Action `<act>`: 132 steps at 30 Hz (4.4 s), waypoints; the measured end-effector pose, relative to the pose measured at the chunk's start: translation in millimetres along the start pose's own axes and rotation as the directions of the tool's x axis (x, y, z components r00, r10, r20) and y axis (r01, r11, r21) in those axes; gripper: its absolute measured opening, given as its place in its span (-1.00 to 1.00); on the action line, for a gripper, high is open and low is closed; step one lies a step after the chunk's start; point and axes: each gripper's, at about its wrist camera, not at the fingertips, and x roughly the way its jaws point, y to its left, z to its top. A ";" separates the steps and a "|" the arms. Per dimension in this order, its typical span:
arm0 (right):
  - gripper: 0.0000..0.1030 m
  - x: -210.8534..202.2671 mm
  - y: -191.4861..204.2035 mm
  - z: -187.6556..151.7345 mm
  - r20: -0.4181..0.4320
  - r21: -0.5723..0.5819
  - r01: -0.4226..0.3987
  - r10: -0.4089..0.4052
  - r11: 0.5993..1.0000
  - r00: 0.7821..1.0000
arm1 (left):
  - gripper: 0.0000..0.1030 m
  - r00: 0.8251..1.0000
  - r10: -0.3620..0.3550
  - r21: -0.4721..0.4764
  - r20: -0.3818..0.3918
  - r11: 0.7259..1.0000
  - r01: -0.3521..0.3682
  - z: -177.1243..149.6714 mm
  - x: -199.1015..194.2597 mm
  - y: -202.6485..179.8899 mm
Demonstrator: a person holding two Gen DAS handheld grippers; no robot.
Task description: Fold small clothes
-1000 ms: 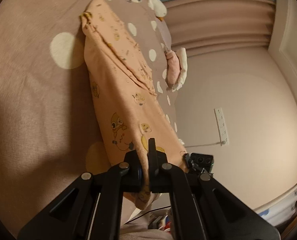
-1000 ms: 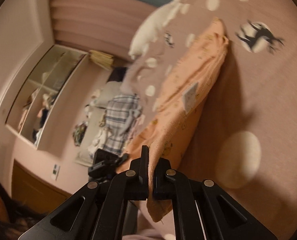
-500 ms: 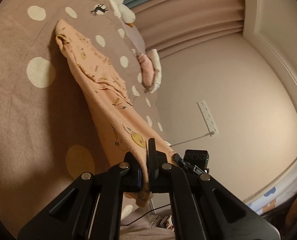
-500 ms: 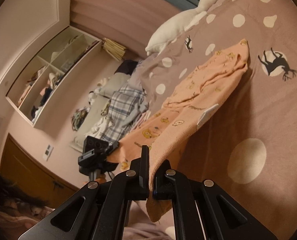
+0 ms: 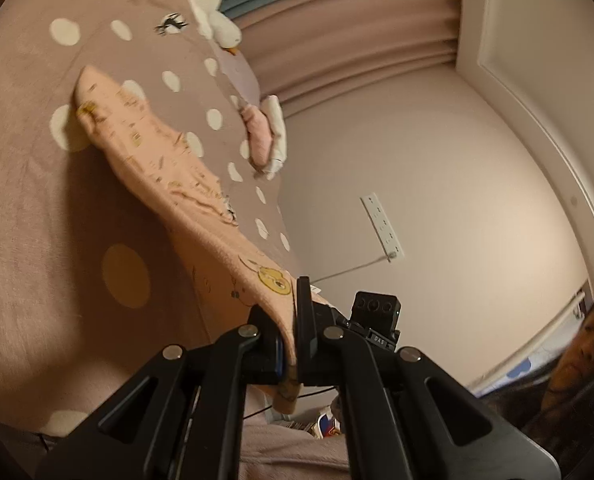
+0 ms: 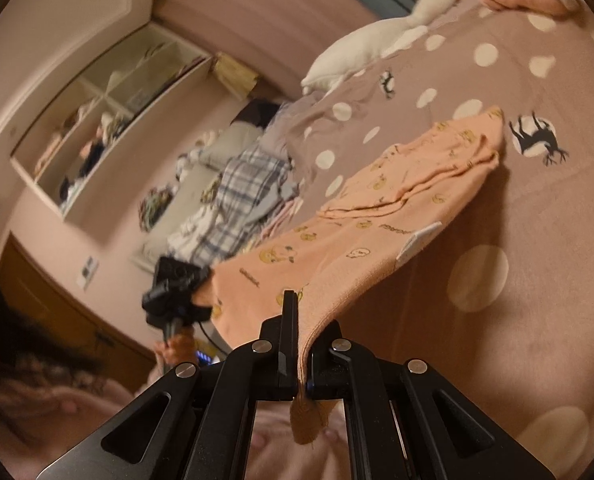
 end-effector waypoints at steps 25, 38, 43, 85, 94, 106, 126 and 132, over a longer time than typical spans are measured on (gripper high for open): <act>-0.90 14.1 -30.9 44.6 0.087 0.118 0.020 -0.031 0.993 0.996 | -0.98 0.993 0.098 -0.068 0.068 0.993 -0.093 45.1 9.3 29.3; -0.90 31.9 -69.3 90.4 0.133 0.270 0.004 -0.041 0.963 0.990 | -0.98 0.983 0.133 -0.116 0.123 0.986 -0.119 96.2 20.5 58.6; -0.90 38.9 -85.2 103.7 0.132 0.302 0.010 -0.053 0.953 0.990 | -0.98 0.981 0.151 -0.137 0.126 0.982 -0.133 110.9 29.0 72.8; -0.03 58.1 -240.3 150.2 0.189 0.757 0.015 -0.241 0.654 0.952 | 0.33 0.888 0.449 -0.486 0.102 0.801 -0.349 236.3 79.8 200.6; -0.03 40.8 -182.9 143.9 0.053 0.488 0.259 -0.324 0.834 0.944 | 0.33 0.807 0.588 -0.132 -0.053 0.797 -0.589 196.2 98.1 146.5; -0.12 87.2 -88.0 98.1 -0.055 -0.089 0.645 -0.651 0.759 0.757 | 0.24 0.581 0.812 0.278 -0.060 0.573 -0.771 108.3 137.7 122.1; -0.28 107.3 -86.2 37.6 -0.116 -0.231 0.727 -0.760 0.647 0.639 | 0.27 0.424 0.905 0.397 -0.031 0.401 -0.826 43.5 141.8 119.3; -0.28 107.7 -83.0 33.5 -0.111 -0.219 0.736 -0.765 0.641 0.634 | 0.27 0.433 0.901 0.382 -0.038 0.413 -0.826 34.9 137.5 116.8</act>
